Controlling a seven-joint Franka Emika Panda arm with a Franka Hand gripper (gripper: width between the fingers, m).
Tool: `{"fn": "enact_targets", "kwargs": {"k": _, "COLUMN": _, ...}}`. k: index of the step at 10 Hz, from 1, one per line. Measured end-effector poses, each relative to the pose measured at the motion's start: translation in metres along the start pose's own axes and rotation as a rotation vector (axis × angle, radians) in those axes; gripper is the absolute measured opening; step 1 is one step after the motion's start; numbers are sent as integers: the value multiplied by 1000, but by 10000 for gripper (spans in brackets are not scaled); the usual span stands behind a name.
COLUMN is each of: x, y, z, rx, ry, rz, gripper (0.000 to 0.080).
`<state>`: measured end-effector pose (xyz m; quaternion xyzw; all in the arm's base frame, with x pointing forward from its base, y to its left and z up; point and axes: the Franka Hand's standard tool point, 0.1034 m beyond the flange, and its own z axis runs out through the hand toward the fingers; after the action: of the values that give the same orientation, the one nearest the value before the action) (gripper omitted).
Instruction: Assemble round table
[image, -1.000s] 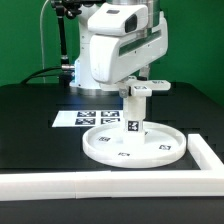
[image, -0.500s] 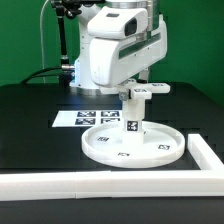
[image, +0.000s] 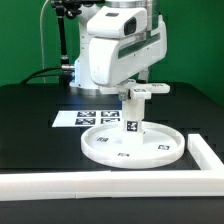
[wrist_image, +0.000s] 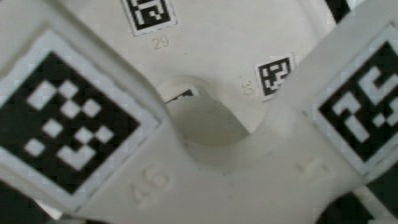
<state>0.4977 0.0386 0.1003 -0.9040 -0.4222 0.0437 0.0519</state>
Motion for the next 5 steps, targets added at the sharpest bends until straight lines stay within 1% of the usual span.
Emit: {"fn": "enact_targets", "kwargs": {"k": 5, "x": 0, "y": 0, "z": 0, "rx": 0, "ry": 0, "rz": 23, "gripper": 459}}
